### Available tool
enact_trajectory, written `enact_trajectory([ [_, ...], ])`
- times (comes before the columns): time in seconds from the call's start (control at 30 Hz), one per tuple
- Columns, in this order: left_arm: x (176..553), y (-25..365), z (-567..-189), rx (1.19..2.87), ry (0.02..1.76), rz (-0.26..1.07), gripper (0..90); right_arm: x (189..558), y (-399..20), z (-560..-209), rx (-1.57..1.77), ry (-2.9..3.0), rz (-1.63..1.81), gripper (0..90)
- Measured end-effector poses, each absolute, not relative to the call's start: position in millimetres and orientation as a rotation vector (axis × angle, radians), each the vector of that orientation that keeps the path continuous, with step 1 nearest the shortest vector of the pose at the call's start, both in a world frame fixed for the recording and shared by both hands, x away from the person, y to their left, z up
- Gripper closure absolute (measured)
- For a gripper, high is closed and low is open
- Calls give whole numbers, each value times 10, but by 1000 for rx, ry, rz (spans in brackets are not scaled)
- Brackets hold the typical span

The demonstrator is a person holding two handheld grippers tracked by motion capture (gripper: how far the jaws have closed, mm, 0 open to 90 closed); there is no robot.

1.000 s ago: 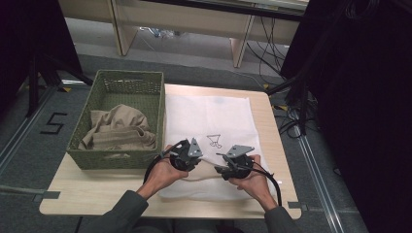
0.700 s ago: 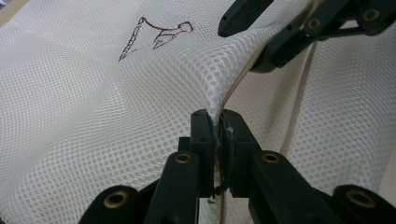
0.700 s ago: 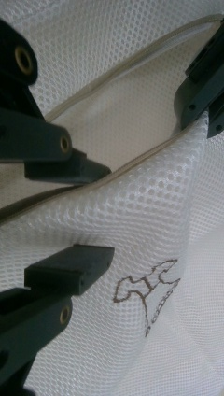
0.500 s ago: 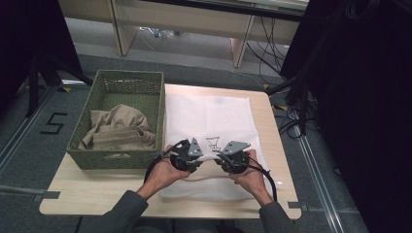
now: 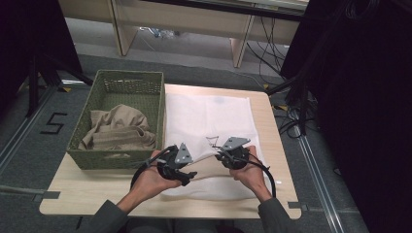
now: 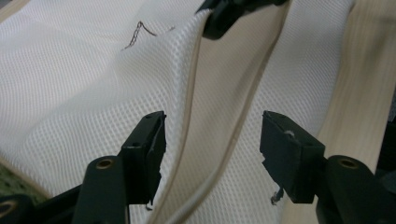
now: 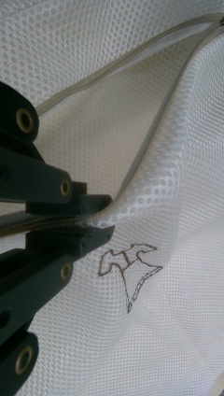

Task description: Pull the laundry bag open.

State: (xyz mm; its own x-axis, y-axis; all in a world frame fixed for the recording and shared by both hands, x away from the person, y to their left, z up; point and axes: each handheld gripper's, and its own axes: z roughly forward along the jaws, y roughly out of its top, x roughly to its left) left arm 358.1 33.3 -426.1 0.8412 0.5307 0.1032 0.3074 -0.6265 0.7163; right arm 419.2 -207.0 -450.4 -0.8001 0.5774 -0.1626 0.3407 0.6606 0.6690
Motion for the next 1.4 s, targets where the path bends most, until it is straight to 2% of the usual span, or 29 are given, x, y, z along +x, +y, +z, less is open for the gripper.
enact_trajectory([
  [0.67,3575,660,-4182,2272,694,417,356,4394,-2087,-4368,783,2491,959,861],
  [1.4,3756,1126,-3775,2161,829,469,311,4400,-2118,-4271,754,2495,960,863],
])
